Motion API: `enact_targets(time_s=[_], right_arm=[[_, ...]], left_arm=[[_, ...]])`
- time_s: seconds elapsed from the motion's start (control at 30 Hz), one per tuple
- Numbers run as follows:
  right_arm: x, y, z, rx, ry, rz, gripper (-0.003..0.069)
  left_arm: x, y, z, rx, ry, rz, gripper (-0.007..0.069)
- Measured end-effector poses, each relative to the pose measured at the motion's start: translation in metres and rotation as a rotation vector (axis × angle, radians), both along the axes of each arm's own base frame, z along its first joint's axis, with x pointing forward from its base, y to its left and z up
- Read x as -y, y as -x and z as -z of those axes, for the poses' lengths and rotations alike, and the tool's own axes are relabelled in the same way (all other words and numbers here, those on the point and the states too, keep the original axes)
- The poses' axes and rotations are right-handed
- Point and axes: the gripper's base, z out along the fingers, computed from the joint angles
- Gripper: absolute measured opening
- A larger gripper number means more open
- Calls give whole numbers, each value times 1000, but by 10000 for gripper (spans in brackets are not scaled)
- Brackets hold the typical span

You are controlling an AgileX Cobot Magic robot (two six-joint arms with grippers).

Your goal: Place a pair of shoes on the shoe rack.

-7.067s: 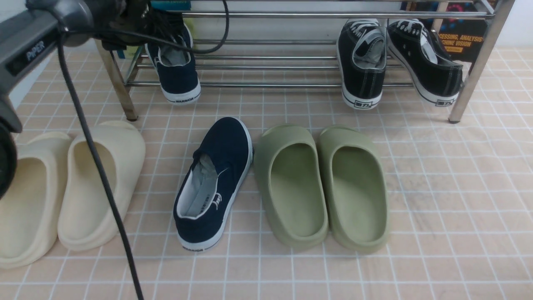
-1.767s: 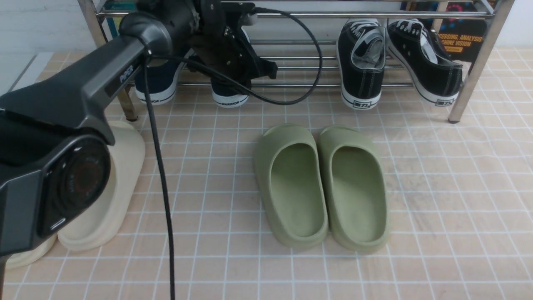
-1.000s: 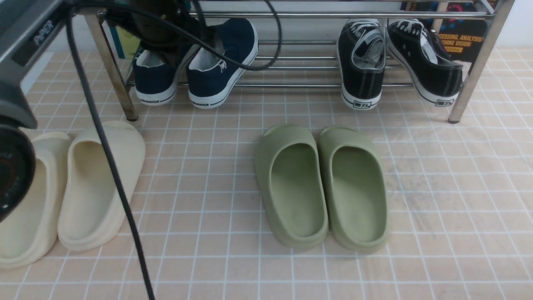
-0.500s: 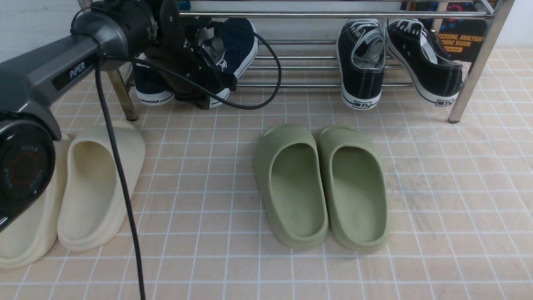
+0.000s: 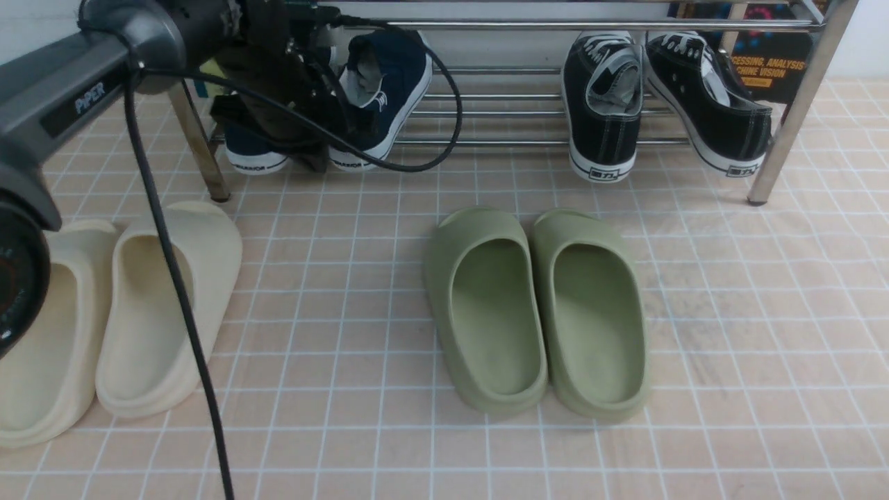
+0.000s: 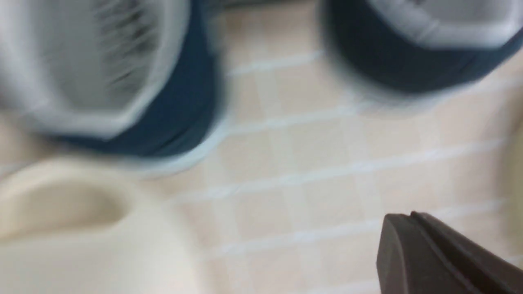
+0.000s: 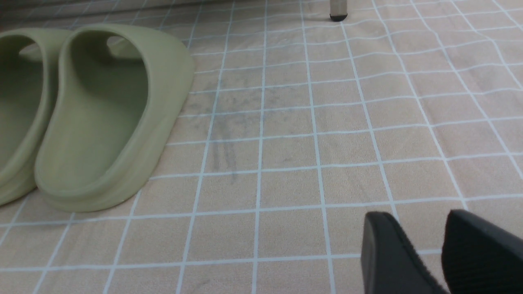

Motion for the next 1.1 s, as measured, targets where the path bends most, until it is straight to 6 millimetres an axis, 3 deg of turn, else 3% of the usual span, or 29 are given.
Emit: enact_targets(time_s=[0.1,0.3,0.43,0.7,0.77,0.83,0.87,0.9,0.97,1.03,1.07,1.1], right_arm=[[0,0,0,0,0,0,239],[0,0,0,0,0,0,239],[0,0,0,0,0,0,239],[0,0,0,0,0,0,239],[0,0,0,0,0,0,239],[0,0,0,0,0,0,239],[0,0,0,0,0,0,239],[0,0,0,0,0,0,239],[0,0,0,0,0,0,239],[0,0,0,0,0,0,239],[0,0,0,0,0,0,239],[0,0,0,0,0,0,239]], left_arm=[[-9,1,1,-26,-69,-25,36],[-27,-16,22,14,-142,-137,41],[-27,-29,29,114,-112,-166,41],[-25,-30,22,165,-29,-219,41],[-26,-25,9,169,-24,-225,41],[-30,-10,-19,174,-24,-221,41],[-30,-8,-21,171,-25,-221,41],[-34,8,-46,195,-18,-207,41],[-36,20,-62,220,-7,-198,41],[-46,68,-108,337,44,-177,41],[-46,67,-108,345,47,-175,41],[-53,101,-134,450,87,-157,41]])
